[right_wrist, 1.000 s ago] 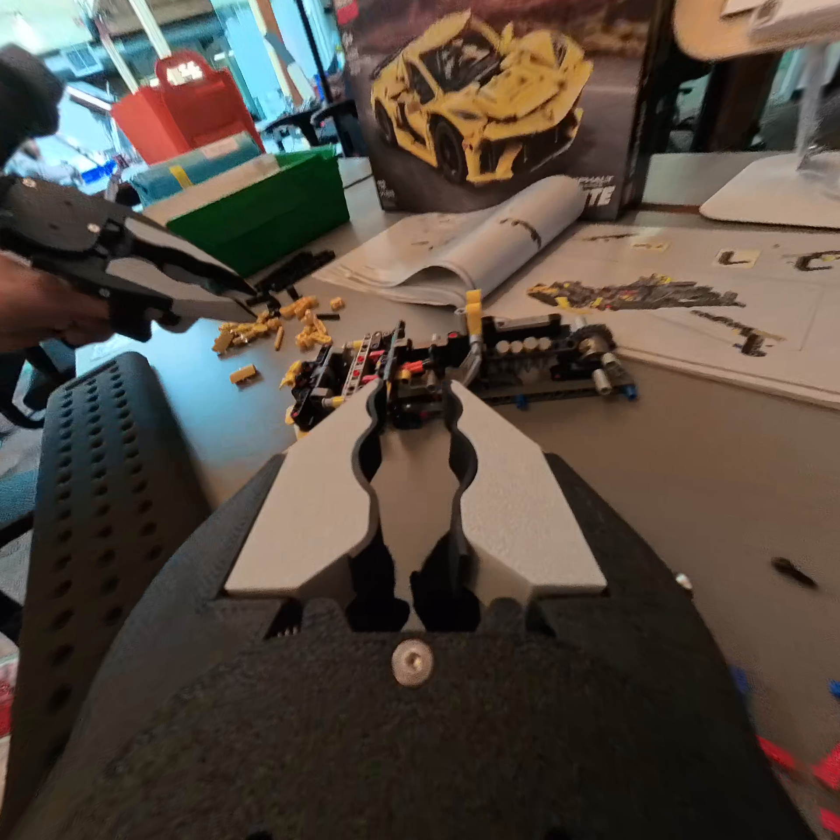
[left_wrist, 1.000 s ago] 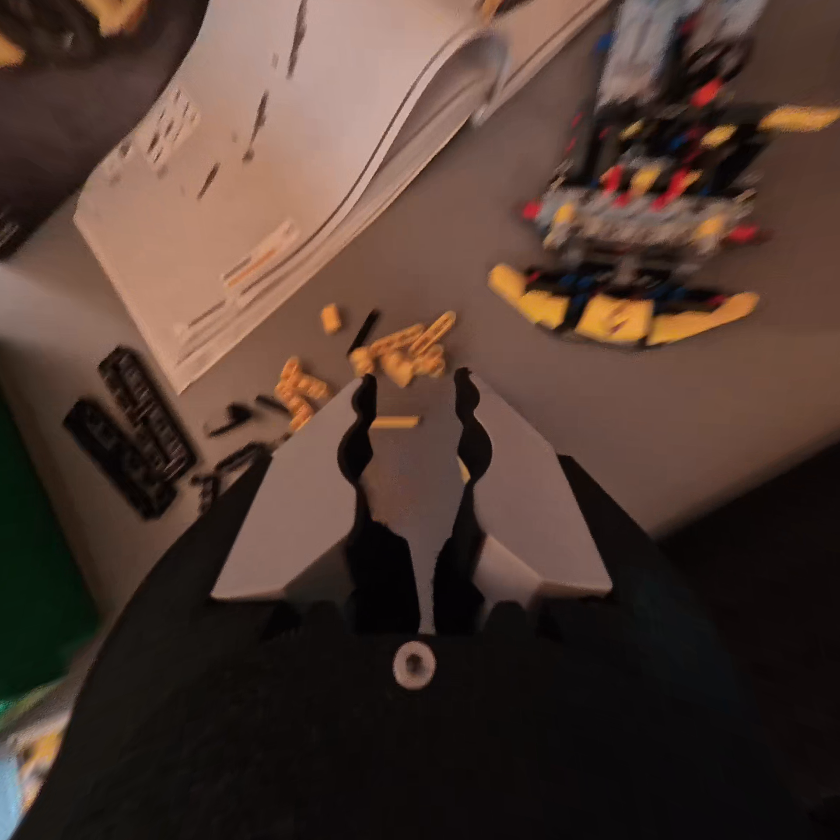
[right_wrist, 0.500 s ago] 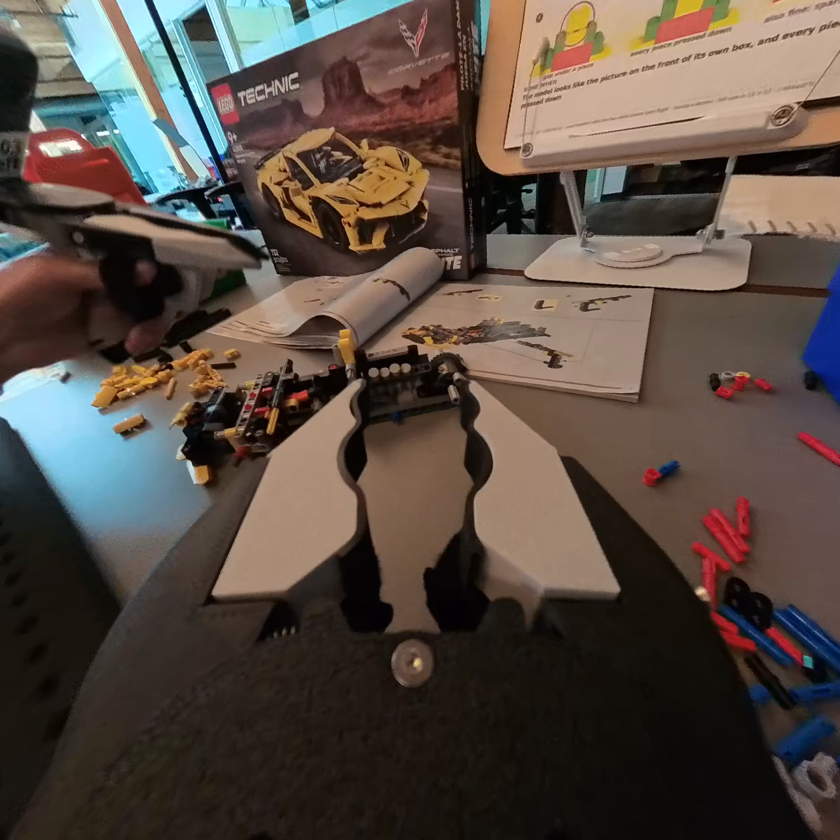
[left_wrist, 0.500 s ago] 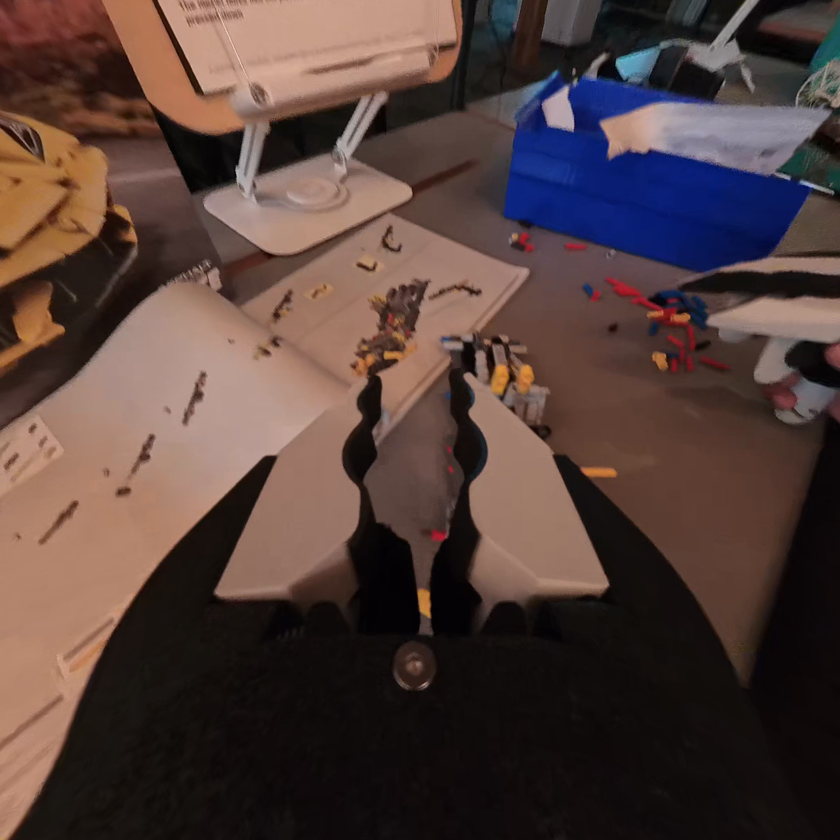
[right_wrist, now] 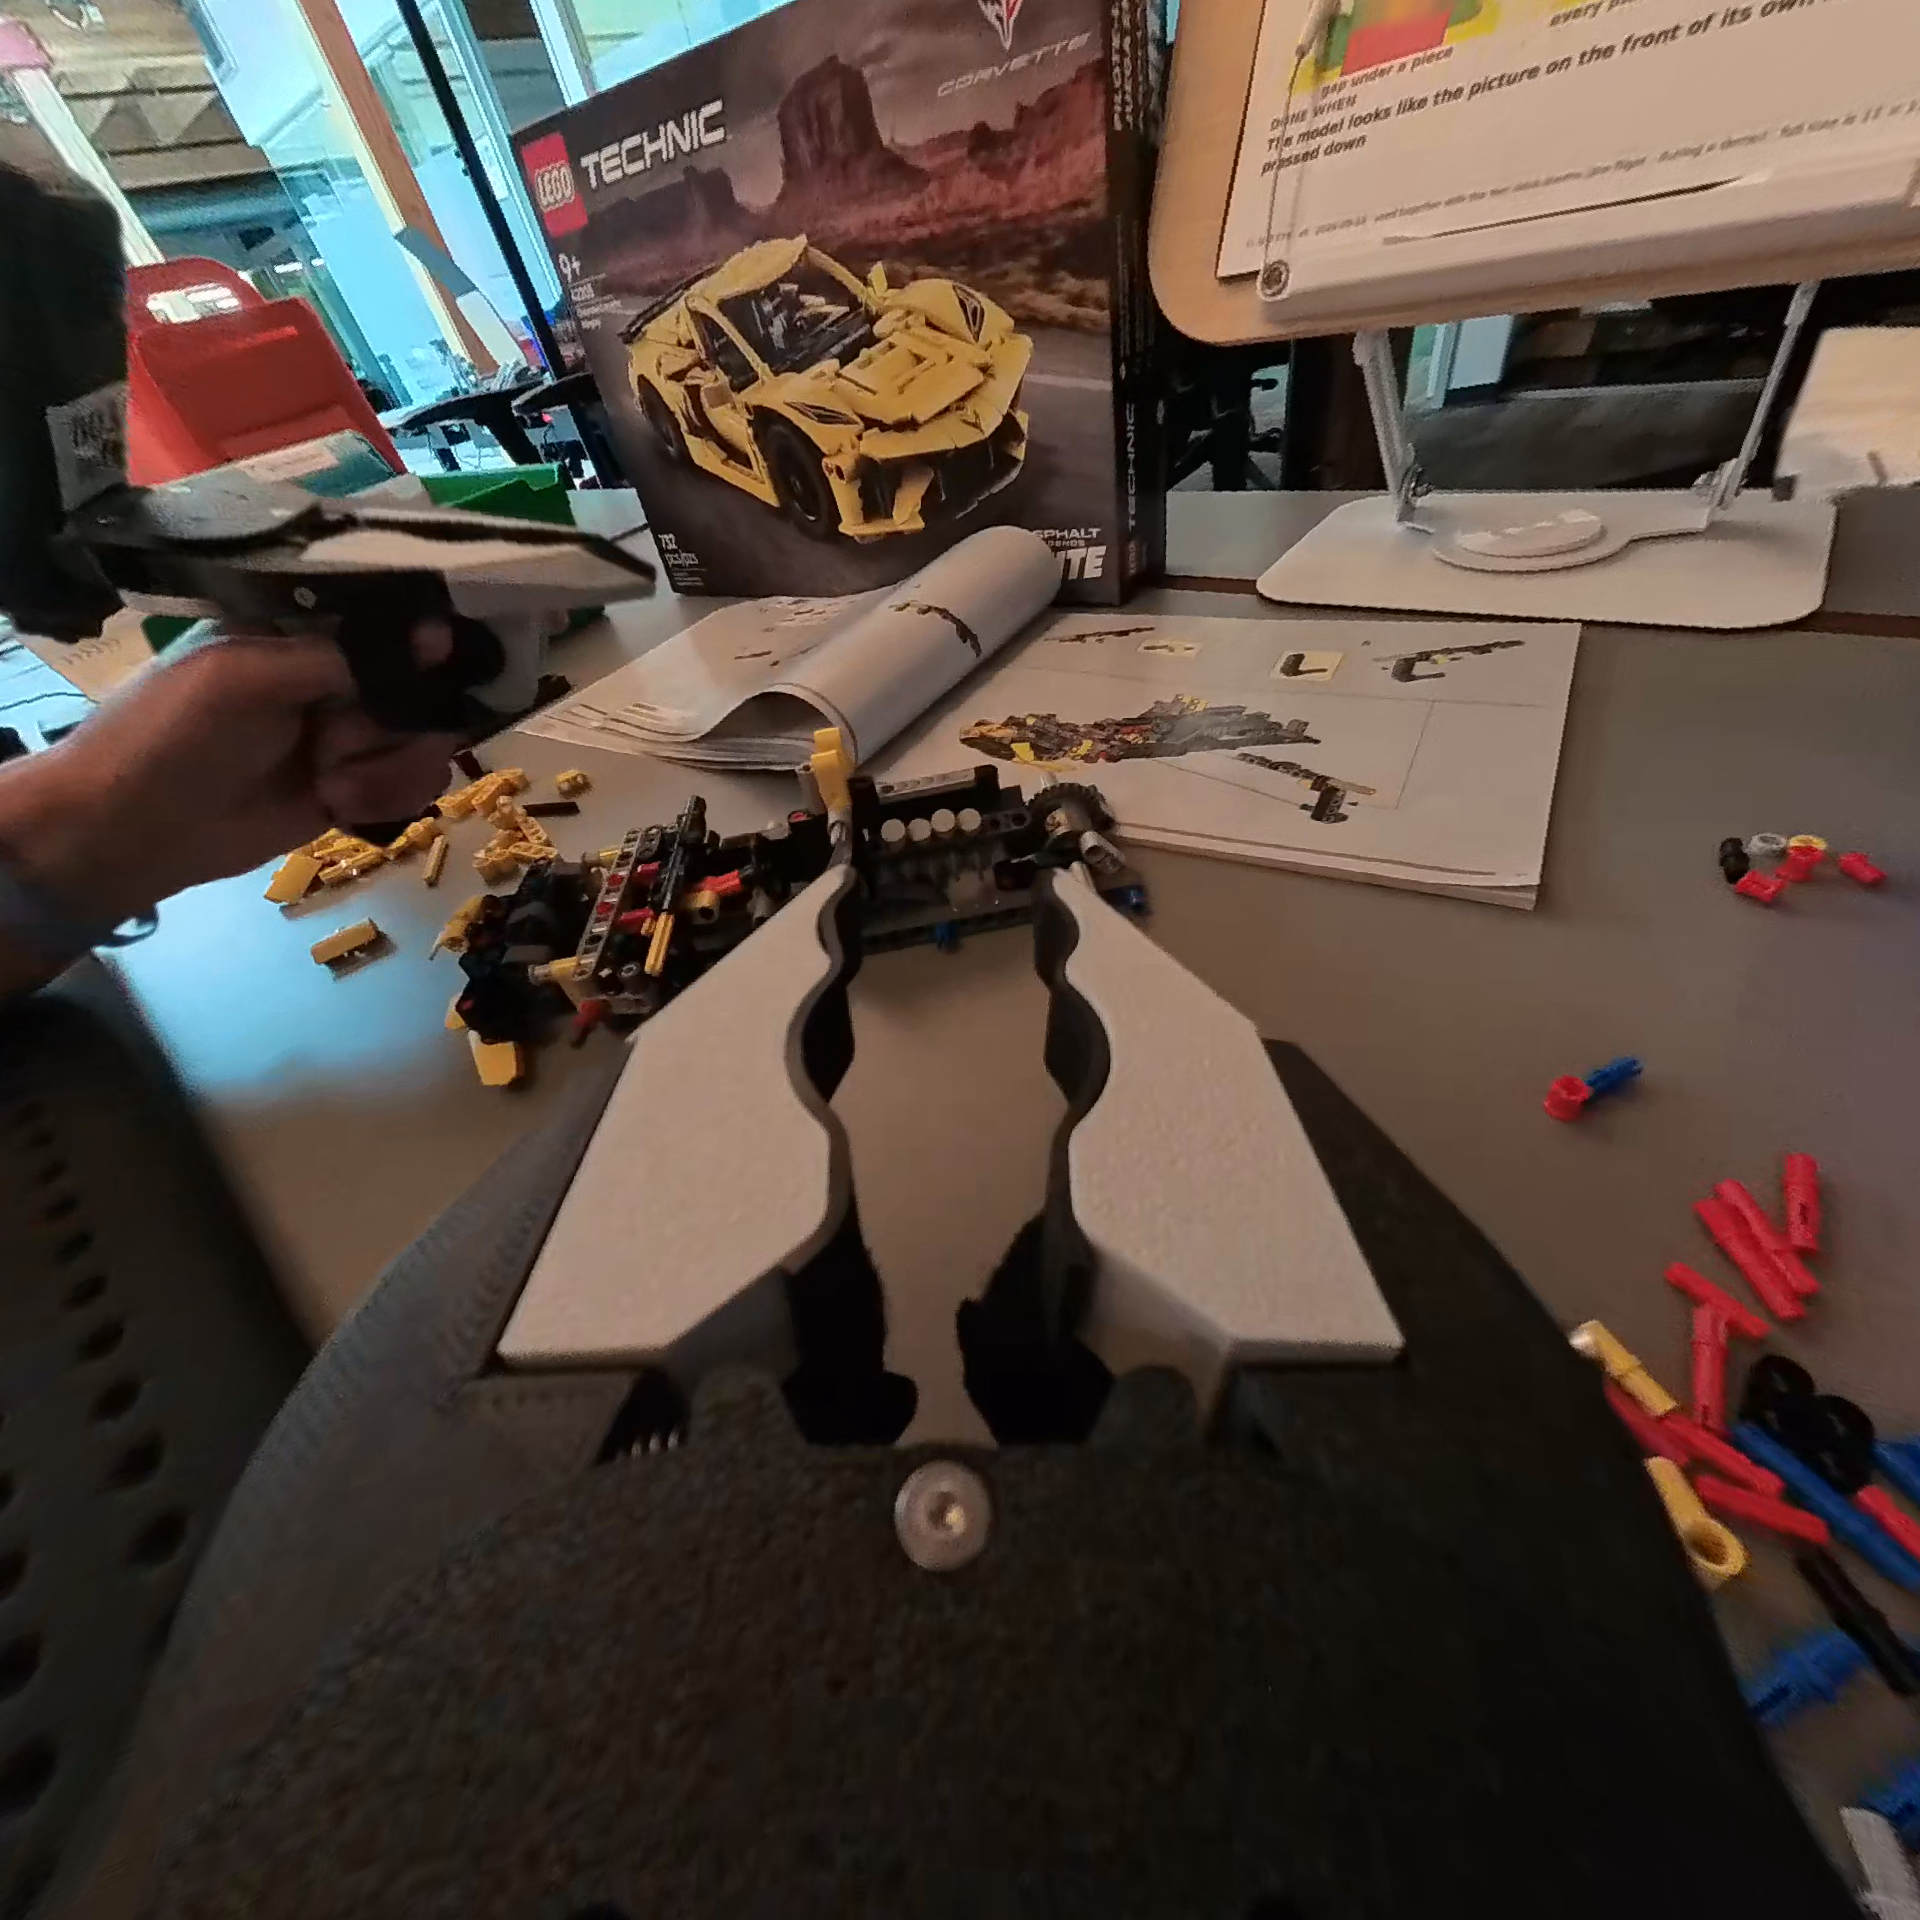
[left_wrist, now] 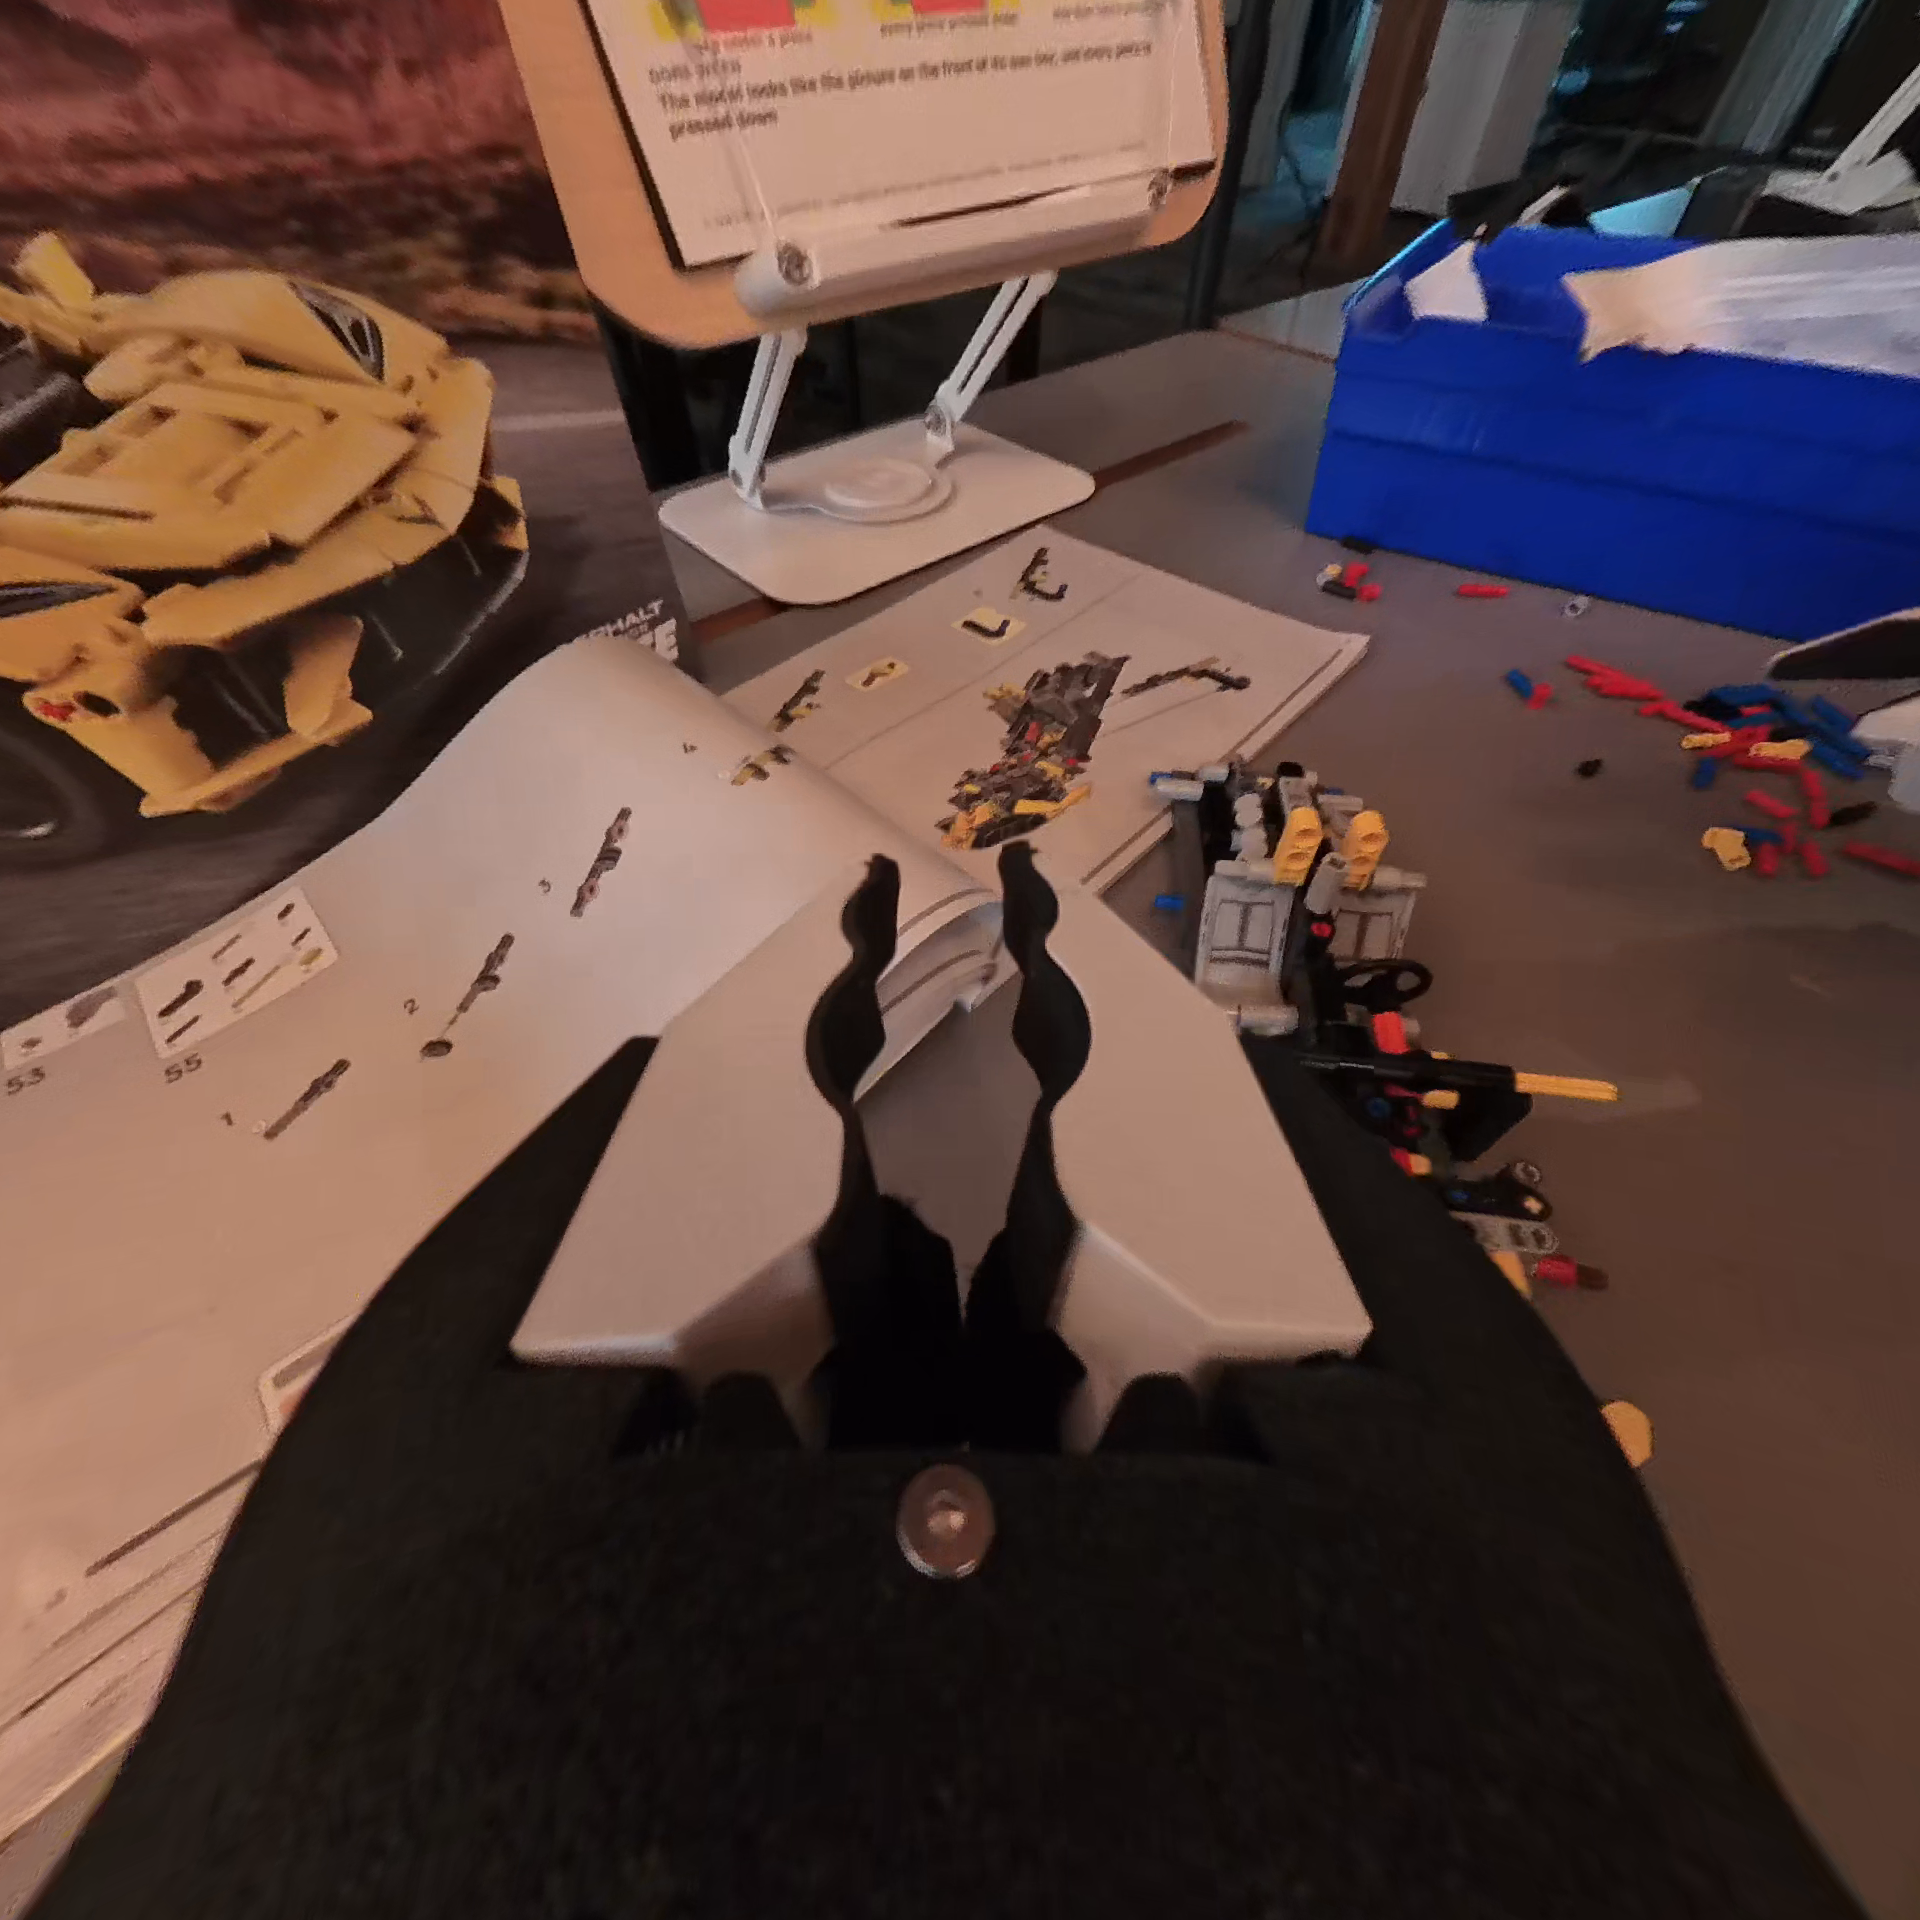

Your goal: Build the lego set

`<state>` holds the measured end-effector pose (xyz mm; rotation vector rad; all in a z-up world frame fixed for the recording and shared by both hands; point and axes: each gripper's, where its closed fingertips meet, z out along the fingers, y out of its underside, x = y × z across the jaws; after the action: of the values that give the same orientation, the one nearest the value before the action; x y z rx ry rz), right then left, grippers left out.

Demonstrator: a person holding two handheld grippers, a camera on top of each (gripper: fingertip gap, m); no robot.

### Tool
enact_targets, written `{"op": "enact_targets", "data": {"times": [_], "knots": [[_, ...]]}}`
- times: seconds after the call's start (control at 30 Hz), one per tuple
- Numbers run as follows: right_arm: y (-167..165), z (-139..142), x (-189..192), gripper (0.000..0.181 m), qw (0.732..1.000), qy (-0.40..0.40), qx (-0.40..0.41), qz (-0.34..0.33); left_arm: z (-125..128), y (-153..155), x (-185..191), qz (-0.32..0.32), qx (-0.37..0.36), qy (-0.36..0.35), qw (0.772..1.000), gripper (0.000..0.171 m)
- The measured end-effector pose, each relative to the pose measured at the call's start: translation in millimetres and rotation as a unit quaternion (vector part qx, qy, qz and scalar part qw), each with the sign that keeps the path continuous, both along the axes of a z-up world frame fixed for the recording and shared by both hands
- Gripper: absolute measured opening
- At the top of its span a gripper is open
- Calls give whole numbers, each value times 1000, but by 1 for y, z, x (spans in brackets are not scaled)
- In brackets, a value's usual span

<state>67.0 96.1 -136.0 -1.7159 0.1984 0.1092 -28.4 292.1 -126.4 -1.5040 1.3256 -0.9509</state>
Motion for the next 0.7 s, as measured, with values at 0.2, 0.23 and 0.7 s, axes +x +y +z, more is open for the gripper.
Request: {"op": "enact_targets", "data": {"times": [0.2, 0.23, 0.7], "knots": [[1, 0, 3, 32, 1000, -16, -5, -12, -14, 1, -1, 2, 28, 33, 999, 18], [1, -1, 5, 32, 1000, -20, -7, -15, -19, 1, 0, 2, 30, 45, 999, 19], [-5, 0, 24, 30, 998, 34, 9, -54, -14, -108, 146, -188, -36, 297, 936, 68]]}}
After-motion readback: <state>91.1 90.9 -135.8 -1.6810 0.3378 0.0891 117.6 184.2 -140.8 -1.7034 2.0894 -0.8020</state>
